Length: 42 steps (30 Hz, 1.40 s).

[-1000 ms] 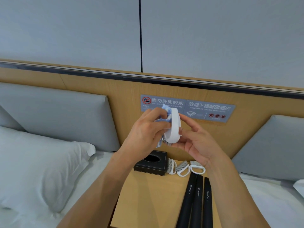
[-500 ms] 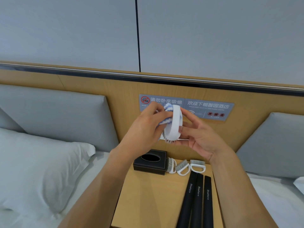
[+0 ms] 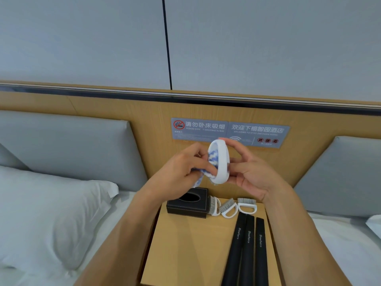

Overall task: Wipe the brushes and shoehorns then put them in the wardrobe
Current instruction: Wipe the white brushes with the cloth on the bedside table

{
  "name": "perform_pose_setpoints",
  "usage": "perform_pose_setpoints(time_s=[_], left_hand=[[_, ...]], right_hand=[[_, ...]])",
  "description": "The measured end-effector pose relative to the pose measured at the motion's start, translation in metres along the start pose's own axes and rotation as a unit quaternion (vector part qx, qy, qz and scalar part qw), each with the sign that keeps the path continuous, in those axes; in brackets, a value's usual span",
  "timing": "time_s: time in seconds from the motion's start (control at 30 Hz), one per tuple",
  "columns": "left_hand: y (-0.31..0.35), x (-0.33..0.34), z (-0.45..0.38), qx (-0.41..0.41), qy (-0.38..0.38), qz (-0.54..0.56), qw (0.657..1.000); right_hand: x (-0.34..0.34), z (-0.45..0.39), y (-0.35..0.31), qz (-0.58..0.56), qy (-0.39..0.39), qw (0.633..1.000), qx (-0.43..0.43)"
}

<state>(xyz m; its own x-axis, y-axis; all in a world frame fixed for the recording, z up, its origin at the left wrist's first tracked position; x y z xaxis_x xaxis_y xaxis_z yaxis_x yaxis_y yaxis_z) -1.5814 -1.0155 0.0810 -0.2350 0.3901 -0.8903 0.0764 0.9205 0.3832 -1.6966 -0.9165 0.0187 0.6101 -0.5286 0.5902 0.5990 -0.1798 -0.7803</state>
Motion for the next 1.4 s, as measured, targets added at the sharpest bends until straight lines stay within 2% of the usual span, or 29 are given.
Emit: perform_pose_setpoints(time_s=[0.13, 0.33, 0.53, 0.63, 0.77, 0.87, 0.97, 1.1, 1.2, 1.4], left_hand=[[-0.014, -0.003, 0.002, -0.045, -0.003, 0.05, 0.998], [-0.018, 0.013, 0.016, -0.101, -0.004, 0.177, 0.979], [-0.021, 0.008, 0.014, -0.162, 0.135, 0.091, 0.973], [-0.021, 0.007, 0.013, -0.167, 0.171, 0.092, 0.967], [-0.025, 0.004, 0.01, -0.172, 0.158, 0.11, 0.966], [-0.026, -0.001, 0.005, -0.178, 0.124, 0.122, 0.969], [-0.025, -0.012, 0.001, -0.18, 0.113, 0.132, 0.968], [-0.026, -0.033, -0.004, -0.194, 0.134, 0.113, 0.965], [-0.026, -0.039, -0.008, -0.196, 0.133, 0.095, 0.967], [-0.018, -0.02, -0.001, -0.196, 0.166, 0.123, 0.959]], right_hand=[[0.004, -0.002, 0.013, -0.027, 0.007, 0.999, 0.03], [-0.001, -0.004, 0.005, -0.013, 0.06, 0.998, -0.004], [0.007, -0.004, 0.001, 0.02, 0.069, 0.997, -0.034], [0.011, -0.003, 0.002, 0.041, 0.066, 0.996, -0.049], [0.014, -0.001, 0.0, 0.076, 0.062, 0.991, -0.095], [0.017, 0.001, -0.009, 0.146, 0.059, 0.978, -0.135], [0.025, 0.006, -0.021, 0.244, 0.044, 0.952, -0.181], [0.036, 0.012, -0.023, 0.34, 0.019, 0.913, -0.223], [0.035, 0.011, -0.021, 0.35, 0.04, 0.906, -0.236], [0.023, 0.008, -0.022, 0.269, 0.078, 0.935, -0.215]])
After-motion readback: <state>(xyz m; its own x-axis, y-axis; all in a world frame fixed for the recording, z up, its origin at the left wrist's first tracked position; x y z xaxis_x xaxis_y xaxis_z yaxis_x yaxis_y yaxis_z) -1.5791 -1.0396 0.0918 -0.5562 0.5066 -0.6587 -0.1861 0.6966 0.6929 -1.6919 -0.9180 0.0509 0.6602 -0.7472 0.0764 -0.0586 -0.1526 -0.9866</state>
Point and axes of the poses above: each hand's wrist, its own z-axis away from the middle knuckle, its own x-axis out of the palm, y = z × x, the point moved 7 cm from there along -z, towards the middle knuckle, and after that the axes turned 15 degrees about -z, right-handed, at the moved point
